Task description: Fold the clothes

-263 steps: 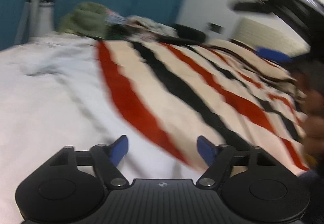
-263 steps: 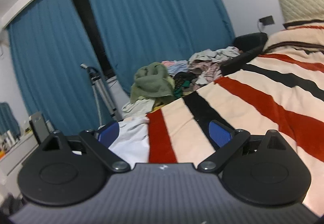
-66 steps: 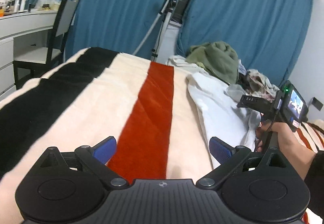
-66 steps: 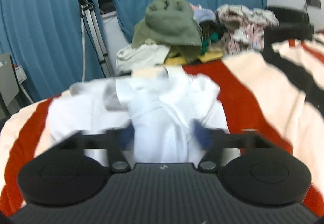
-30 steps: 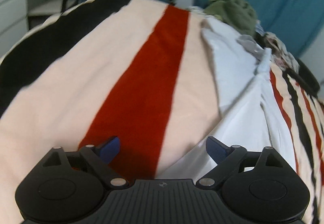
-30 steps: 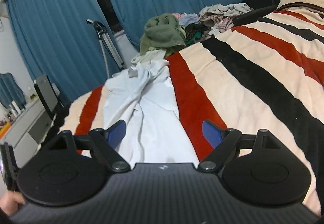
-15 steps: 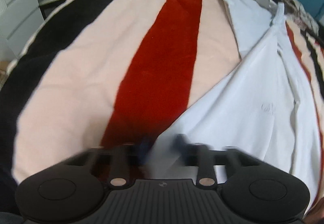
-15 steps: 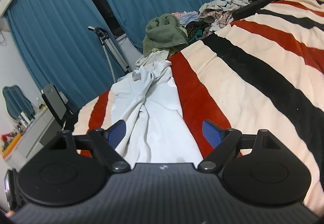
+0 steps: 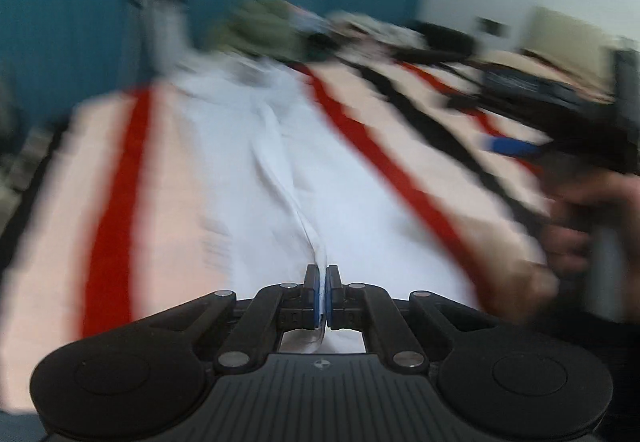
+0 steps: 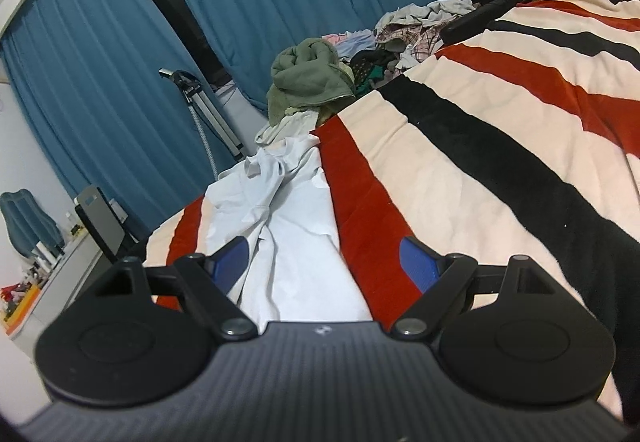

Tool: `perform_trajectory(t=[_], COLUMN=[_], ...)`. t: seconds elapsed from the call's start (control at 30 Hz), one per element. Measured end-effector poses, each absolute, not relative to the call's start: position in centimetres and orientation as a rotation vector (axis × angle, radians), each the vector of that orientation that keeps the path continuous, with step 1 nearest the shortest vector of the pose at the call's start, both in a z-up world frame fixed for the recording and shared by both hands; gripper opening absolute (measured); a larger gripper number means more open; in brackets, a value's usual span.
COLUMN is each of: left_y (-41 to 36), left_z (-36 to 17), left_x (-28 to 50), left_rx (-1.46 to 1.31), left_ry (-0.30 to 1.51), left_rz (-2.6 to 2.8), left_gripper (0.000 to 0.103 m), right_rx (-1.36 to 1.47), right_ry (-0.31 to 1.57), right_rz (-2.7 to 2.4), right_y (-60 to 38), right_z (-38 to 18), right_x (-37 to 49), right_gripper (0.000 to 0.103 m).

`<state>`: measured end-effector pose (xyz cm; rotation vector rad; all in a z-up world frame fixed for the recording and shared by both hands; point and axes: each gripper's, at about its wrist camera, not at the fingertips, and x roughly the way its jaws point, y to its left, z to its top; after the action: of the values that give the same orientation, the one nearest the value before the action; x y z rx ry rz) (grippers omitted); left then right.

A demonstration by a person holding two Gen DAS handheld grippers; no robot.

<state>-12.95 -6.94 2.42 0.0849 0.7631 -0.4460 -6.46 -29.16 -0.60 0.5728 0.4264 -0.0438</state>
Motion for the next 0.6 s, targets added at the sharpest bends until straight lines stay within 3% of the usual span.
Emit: perform_trajectory(t=[0.2, 0.27, 0.37, 0.5, 0.53, 0.6], left_y=[-8.6, -7.9, -5.9, -3.0, -2.5, -0.7], left_z=[-1.6, -2.5, -3.0, -1.7, -1.3, -0.9], left_x=[-11.2, -10.4, -10.6, -9.5, -8.8, -7.5], left_rx=[-0.064, -0.103, -0.141, -0.234, -0.258, -0.291], left_ry=[0.925, 0.970, 0.976, 0.946, 0.934, 0.896], left_rz=[-0.521, -0.531, -0.556, -0.575, -0.562, -0.498], left_gripper=[0.004, 0.011, 0.032, 0.074, 0.081, 0.081], right_rx=[0.618, 0.630, 0.682, 0.730, 0.740, 0.745], right_ry=[0.490, 0.523, 0.578, 0.622, 0.634, 0.666], right_rz=[-0.023, -0.015, 0.011, 0.065, 0.077, 0.083], right_y=[-29.9, -30.0, -30.1, -30.0, -30.0, -29.9], right_z=[-1.6, -2.1, -3.1, -4.4, -4.7, -5.2], right_x=[-5.5, -5.1, -4.5, -4.2, -4.2, -4.0], right_gripper=[0.084, 0.084, 0.084, 0.084, 0.078, 0.073])
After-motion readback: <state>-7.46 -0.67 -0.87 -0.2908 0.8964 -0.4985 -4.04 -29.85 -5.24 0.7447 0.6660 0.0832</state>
